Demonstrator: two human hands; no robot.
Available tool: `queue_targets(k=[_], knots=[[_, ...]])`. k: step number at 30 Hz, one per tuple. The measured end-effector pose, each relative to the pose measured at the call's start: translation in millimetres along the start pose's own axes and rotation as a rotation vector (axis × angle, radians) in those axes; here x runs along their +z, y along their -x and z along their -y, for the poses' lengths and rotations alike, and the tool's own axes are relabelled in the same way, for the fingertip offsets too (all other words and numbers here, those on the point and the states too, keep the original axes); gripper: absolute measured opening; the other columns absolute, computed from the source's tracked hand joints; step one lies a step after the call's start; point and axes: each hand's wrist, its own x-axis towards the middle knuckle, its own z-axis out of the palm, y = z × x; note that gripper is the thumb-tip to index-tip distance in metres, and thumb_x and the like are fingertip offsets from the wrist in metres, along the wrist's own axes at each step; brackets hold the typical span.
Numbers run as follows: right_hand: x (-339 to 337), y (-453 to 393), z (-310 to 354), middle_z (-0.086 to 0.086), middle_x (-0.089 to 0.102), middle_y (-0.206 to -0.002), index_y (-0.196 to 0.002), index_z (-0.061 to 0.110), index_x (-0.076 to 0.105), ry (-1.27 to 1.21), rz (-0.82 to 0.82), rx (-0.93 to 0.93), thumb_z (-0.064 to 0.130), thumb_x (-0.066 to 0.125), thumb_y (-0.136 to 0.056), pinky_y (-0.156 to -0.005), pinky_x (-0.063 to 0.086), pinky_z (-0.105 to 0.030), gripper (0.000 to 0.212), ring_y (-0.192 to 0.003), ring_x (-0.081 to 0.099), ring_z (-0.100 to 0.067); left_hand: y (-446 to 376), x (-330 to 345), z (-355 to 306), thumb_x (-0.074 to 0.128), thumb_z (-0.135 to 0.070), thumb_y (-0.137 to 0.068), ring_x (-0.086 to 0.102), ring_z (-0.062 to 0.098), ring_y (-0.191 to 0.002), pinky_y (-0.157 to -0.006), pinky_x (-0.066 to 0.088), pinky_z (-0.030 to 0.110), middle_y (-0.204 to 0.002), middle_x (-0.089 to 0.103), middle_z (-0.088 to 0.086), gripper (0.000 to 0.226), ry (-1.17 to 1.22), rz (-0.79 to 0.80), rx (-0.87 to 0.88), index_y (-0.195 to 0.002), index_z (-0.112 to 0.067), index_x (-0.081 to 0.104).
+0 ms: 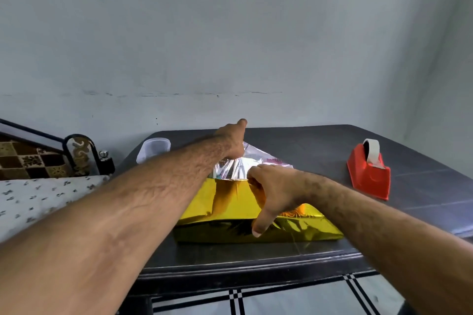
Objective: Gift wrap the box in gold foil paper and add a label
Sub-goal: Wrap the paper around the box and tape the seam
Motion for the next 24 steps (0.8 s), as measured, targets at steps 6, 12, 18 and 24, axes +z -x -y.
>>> queue_targets(k=[6, 12, 18, 24], knots=[[-3.7, 9.1, 7.3, 0.009, 0.051, -0.113, -0.126, 0.027, 0.046, 0.077, -0.045, -0.034, 0.074, 0.090, -0.059, -0.072, 0.045, -0.023, 0.093, -0.098, 0.052, -0.011, -13.6, 22.9, 24.3, 0.076, 0.000, -0.084, 0.065, 0.022, -0.079, -0.057, 0.061, 0.034, -0.105, 0.065, 0.006, 0.090, 0.025, -0.003, -0.080, -0.157, -0.021, 0.028], [-5.0, 10.5, 6.9, 0.010, 0.050, -0.118, -0.133, 0.027, 0.041, 0.079, -0.016, -0.041, 0.072, 0.092, -0.058, -0.082, 0.055, -0.028, 0.101, -0.102, 0.053, -0.011, -18.0, 34.7, 32.1, 0.078, 0.002, -0.082, 0.068, 0.025, -0.093, -0.070, 0.066, 0.039, -0.119, 0.065, 0.007, 0.090, 0.095, 0.005, -0.132, -0.156, -0.020, 0.031], [-6.8, 0.2, 3.4, 0.018, 0.047, -0.116, -0.133, 0.033, 0.035, -0.166, 0.165, 0.041, 0.064, 0.094, -0.064, -0.088, 0.050, -0.028, 0.095, -0.108, 0.053, -0.011, -21.9, 38.9, 22.7, 0.078, 0.003, -0.081, 0.069, 0.028, -0.099, -0.073, 0.067, 0.042, -0.131, 0.064, 0.010, 0.097, 0.132, 0.021, -0.091, -0.160, -0.021, 0.026], [16.0, 0.9, 4.4, 0.005, 0.013, -0.176, -0.168, 0.030, 0.003, 0.052, 0.110, 0.078, 0.101, 0.040, -0.074, -0.127, 0.013, -0.063, 0.124, -0.159, 0.018, -0.026, -20.8, 50.7, 20.5, 0.080, -0.003, -0.083, 0.070, 0.029, -0.096, -0.071, 0.065, 0.039, -0.126, 0.066, 0.010, 0.097, 0.088, 0.000, -0.089, -0.160, -0.023, 0.024]])
